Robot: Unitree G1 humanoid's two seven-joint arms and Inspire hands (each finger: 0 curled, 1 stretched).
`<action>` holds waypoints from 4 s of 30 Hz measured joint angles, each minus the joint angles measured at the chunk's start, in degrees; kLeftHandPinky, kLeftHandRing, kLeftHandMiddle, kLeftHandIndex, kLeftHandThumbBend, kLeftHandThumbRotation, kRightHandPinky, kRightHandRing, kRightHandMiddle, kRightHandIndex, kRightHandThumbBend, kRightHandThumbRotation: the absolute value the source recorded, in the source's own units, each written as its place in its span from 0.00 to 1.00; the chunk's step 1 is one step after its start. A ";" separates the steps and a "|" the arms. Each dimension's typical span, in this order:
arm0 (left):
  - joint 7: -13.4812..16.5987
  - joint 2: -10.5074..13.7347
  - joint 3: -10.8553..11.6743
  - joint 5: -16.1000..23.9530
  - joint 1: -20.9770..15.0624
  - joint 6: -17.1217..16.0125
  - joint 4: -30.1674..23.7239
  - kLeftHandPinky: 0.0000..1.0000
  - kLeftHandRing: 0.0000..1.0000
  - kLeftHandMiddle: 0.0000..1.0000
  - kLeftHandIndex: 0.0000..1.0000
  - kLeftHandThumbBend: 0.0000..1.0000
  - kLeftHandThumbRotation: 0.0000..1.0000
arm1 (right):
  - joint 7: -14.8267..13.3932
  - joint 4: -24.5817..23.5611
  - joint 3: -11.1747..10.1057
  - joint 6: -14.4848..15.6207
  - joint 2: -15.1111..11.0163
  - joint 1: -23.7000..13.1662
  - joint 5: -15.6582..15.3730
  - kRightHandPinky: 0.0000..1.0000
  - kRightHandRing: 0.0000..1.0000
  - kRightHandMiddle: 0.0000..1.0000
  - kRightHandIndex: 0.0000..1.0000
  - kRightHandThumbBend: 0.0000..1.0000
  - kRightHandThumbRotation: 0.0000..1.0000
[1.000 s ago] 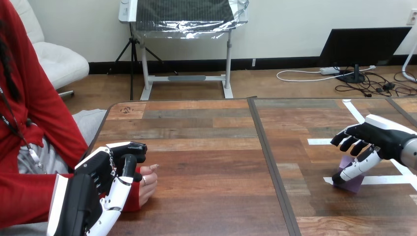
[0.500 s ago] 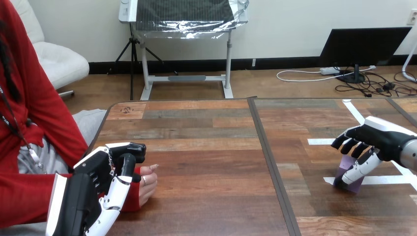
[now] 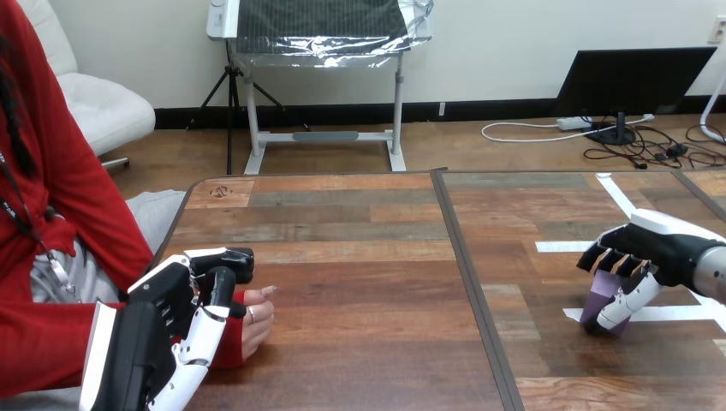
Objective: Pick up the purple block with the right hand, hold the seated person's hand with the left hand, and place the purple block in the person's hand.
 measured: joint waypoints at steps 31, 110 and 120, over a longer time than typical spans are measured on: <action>-0.83 0.23 1.08 -0.71 0.00 -1.58 0.12 0.52 0.69 0.70 0.56 0.27 0.66 | -1.97 1.43 2.13 1.46 0.31 0.00 -2.06 0.57 0.62 0.67 0.68 0.91 0.01; 4.84 1.20 7.27 29.92 2.52 5.57 -4.57 0.63 0.69 0.72 0.69 0.81 0.39 | -14.74 2.91 1.90 -2.11 0.97 0.65 -2.29 0.47 0.47 0.48 0.46 0.86 0.00; 5.74 1.18 10.29 44.80 5.49 13.28 -10.66 0.62 0.70 0.73 0.71 0.98 0.17 | -14.78 2.90 1.53 -2.71 0.99 1.16 -1.61 0.43 0.46 0.48 0.47 0.85 0.00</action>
